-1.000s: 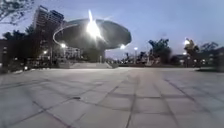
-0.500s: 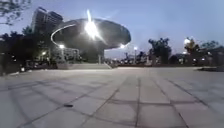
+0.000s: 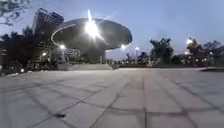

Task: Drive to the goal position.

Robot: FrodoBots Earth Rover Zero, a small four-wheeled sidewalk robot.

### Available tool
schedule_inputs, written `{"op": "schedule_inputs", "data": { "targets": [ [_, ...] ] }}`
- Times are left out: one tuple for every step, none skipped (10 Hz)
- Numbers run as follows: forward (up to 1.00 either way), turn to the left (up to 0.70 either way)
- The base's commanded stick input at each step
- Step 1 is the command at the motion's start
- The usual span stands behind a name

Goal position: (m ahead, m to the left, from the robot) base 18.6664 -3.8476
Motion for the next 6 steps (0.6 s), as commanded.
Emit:
{"op": "schedule_inputs", "data": {
  "targets": [
    [0.7,-0.03],
    [0.7,-0.17],
    [0.7,-0.34],
    [0.7,-0.35],
    [0.7,-0.24],
    [0.7,-0.09]
  ]
}}
